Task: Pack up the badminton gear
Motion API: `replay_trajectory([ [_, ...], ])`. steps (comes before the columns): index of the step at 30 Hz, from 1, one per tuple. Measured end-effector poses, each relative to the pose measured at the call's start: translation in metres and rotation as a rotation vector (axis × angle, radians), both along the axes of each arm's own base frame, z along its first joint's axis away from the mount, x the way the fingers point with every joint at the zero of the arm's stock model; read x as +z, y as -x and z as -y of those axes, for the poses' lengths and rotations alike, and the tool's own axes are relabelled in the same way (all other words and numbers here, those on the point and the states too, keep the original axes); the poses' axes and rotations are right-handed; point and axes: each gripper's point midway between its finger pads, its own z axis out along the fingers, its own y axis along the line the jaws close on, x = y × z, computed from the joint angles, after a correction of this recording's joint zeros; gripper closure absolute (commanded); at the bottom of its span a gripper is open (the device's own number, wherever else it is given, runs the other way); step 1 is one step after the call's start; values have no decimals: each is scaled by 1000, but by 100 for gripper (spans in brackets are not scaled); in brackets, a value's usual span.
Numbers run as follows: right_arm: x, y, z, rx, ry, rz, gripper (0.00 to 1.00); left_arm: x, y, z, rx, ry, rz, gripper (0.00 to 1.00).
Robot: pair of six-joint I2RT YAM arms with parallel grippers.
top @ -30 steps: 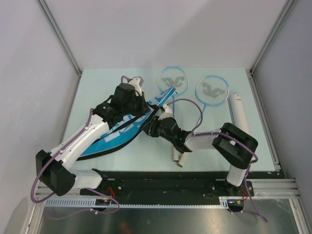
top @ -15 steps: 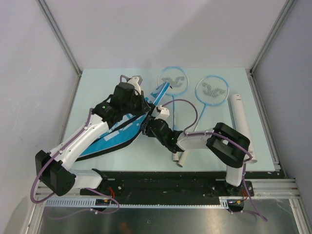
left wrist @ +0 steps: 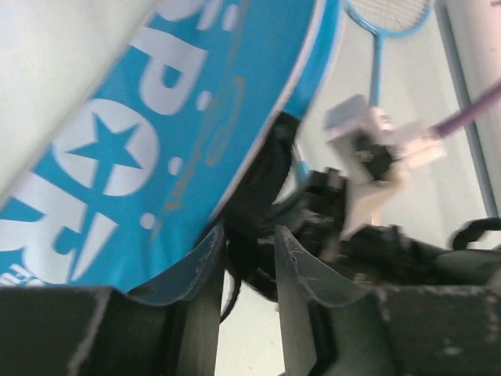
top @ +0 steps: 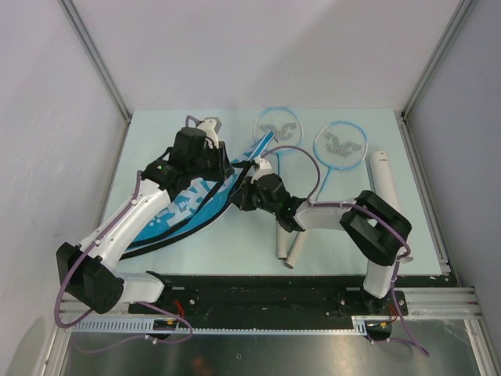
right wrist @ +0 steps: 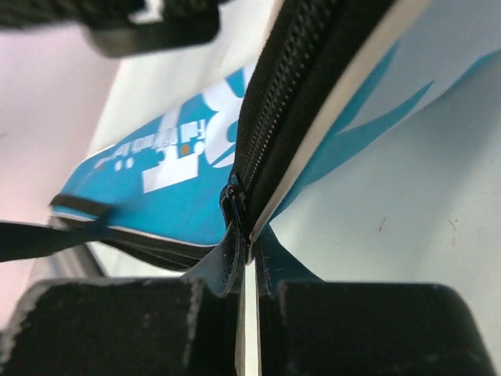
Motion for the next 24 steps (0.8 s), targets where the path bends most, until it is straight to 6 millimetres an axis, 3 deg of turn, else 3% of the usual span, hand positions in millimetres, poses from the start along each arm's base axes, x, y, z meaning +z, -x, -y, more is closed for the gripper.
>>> replay_trajectory([
  [6, 45, -8, 23, 119, -166, -110, 100, -11, -40, -33, 42, -125, -12, 48],
  [8, 52, -13, 34, 130, -201, -163, 100, -20, -52, -38, 42, -168, -26, 45],
  [9, 53, -16, 41, 133, -214, -193, 100, -25, -56, -39, 38, -188, -36, 39],
  [12, 51, -25, 57, 124, -205, -289, 100, -30, -58, -34, 0, -200, -57, 35],
  [14, 55, -28, 60, 130, -202, -330, 100, -22, -52, -24, -58, -176, -50, 21],
  [15, 61, -28, 60, 141, -211, -342, 100, -14, -48, -13, -104, -150, -37, 20],
  [17, 70, -27, 57, 165, -228, -349, 100, -2, -36, 11, -210, -97, -12, 24],
  [18, 74, -26, 56, 176, -237, -351, 100, 2, -27, 22, -261, -70, -11, 36],
  [20, 79, -24, 55, 197, -251, -362, 100, -1, -8, 35, -335, -42, -18, 51],
  [21, 80, -23, 55, 208, -256, -367, 100, -7, 2, 37, -357, -44, -30, 57],
  [24, 82, -19, 55, 233, -260, -372, 100, -30, 24, 27, -374, -83, -77, 63],
])
